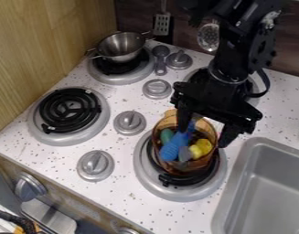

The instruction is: MOVE THE KNIFE WITH YELLOW HANDLE FROM TOP RIGHT BURNER INTO THE LIGHT BROWN POT

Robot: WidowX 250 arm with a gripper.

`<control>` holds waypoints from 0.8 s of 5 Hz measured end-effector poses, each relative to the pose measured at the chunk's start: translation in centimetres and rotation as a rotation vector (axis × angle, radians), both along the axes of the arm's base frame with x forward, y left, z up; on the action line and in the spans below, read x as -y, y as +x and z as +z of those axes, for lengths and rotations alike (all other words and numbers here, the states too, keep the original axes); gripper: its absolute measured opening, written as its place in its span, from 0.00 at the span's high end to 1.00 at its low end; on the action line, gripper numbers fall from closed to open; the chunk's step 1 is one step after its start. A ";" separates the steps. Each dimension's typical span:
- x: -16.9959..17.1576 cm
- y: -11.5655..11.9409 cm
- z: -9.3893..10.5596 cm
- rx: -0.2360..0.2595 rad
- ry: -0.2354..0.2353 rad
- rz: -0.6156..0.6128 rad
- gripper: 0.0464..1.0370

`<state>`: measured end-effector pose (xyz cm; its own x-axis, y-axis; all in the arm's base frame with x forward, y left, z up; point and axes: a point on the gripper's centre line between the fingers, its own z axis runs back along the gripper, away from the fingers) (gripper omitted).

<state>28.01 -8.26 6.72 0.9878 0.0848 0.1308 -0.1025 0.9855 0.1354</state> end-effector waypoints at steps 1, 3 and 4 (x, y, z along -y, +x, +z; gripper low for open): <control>-0.5 -0.2 0.1 -0.009 0.036 0.003 0.04; -1.9 0.8 2.8 0.094 0.001 0.071 0.04; -3.6 1.6 3.1 0.129 -0.011 0.069 0.04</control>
